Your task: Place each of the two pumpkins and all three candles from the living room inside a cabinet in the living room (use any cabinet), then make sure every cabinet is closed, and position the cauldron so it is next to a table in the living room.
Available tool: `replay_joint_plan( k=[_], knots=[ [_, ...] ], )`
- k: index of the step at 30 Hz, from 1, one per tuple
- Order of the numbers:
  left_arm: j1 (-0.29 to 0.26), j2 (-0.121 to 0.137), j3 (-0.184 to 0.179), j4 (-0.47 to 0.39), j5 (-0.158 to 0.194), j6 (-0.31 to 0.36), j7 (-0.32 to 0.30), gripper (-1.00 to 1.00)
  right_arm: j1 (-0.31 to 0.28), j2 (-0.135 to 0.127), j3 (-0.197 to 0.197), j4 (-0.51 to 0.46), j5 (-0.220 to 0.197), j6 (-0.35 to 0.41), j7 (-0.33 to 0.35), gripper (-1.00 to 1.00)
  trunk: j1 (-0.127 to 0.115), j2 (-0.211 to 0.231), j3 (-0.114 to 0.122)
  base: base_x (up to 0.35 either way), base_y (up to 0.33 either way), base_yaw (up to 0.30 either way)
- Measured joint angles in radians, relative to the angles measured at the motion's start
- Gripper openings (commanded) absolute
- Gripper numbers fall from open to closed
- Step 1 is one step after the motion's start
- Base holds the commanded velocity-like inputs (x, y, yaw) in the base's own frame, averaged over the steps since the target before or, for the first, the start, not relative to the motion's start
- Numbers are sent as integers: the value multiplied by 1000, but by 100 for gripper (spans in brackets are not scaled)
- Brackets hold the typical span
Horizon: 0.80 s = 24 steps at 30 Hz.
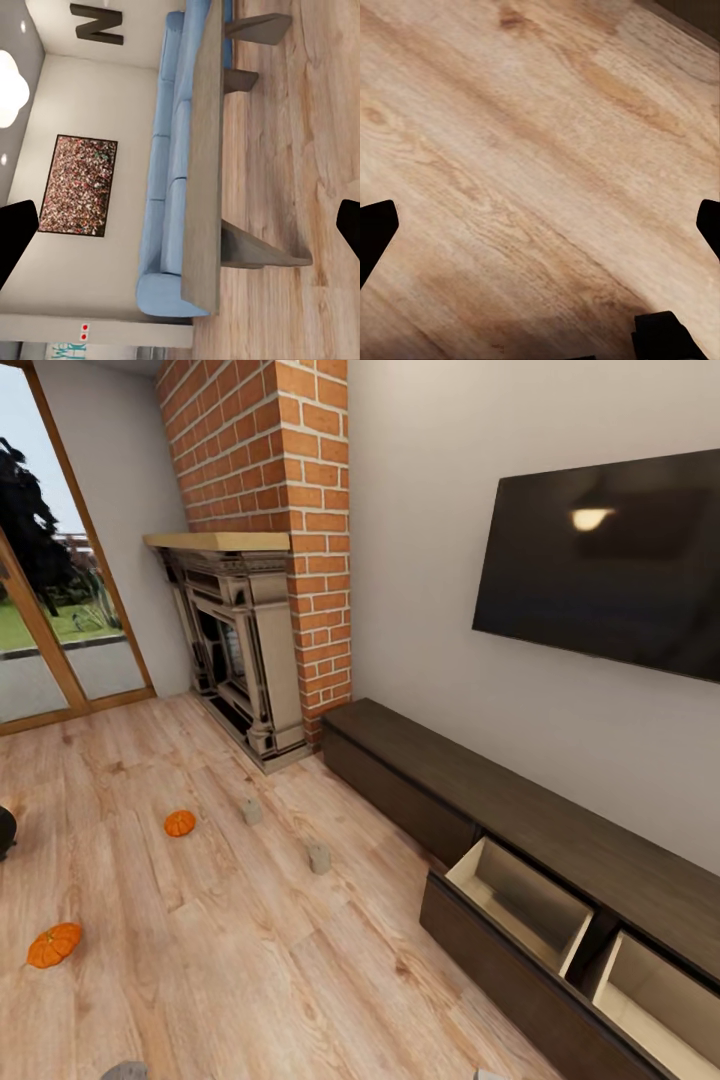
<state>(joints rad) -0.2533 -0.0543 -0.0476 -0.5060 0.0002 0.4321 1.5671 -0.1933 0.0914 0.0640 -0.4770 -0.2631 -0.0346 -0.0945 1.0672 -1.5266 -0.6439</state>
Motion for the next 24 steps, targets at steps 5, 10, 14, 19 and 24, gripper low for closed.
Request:
replay_joint_plan(
  k=[5,10,14,19,24],
  knots=[
    [0,0,0,0,0,0,0,100,0,0,0,0,0,0,0,100,0,0,0,0,0,0],
    [0,0,0,0,0,0,0,100,0,0,0,0,0,0,0,100,0,0,0,0,0,0],
    [0,0,0,0,0,0,0,100,0,0,0,0,0,0,0,100,0,0,0,0,0,0],
    [11,4,-1,0,-2,-1,0,100,5,-3,-1,3,0,-1,-12,100,0,0,0,0,0,0],
    [15,6,-1,0,-3,-1,0,100,8,-5,-3,4,0,-1,-15,100,0,0,0,0,0,0]
  ],
)
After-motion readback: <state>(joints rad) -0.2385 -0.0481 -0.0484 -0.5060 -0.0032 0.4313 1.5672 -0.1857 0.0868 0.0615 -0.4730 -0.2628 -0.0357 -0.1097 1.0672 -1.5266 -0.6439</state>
